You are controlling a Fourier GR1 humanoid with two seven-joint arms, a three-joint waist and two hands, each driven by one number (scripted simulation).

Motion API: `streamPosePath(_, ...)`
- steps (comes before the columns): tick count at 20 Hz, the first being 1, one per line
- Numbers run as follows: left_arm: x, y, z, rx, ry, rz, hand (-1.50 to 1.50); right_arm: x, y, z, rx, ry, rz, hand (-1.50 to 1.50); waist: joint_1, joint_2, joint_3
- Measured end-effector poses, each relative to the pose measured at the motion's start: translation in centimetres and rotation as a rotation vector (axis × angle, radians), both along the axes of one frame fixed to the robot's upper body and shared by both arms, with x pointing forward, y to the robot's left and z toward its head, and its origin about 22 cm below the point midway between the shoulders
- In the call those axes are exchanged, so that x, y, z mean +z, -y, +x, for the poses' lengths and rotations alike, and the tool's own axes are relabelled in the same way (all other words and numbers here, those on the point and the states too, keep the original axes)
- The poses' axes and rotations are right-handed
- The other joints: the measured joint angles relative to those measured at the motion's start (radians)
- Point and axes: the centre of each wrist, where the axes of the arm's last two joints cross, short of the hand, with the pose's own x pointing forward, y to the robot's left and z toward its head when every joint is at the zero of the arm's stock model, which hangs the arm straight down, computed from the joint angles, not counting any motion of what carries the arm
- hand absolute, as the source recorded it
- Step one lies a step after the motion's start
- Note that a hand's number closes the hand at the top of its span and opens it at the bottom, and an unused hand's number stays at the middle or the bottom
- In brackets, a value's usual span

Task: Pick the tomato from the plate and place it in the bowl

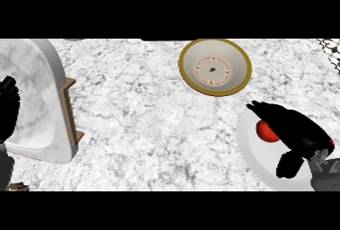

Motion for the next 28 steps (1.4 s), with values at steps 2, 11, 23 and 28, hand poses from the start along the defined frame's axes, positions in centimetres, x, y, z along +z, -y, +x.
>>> streamPosePath(2,0.1,0.0,-0.1,-0.001,0.003,0.0,0.0,-0.6,0.1,0.3,-0.004,-0.003,0.0,-1.5,0.0,0.0,-0.001)
streamPosePath(11,0.0,-0.2,0.3,-0.001,0.001,-0.005,0.0,-3.3,0.9,1.2,-0.054,-0.031,-0.036,-1.5,-0.002,-0.001,0.0)
streamPosePath(23,-0.2,0.0,0.7,0.0,0.007,0.001,0.0,-5.0,1.7,2.6,0.014,0.081,-0.022,1.5,-0.003,-0.001,-0.001)
streamPosePath(28,-0.1,-0.1,0.3,-0.003,0.022,-0.002,0.0,-4.7,4.4,3.2,-0.012,0.115,-0.022,1.5,-0.004,0.0,-0.002)
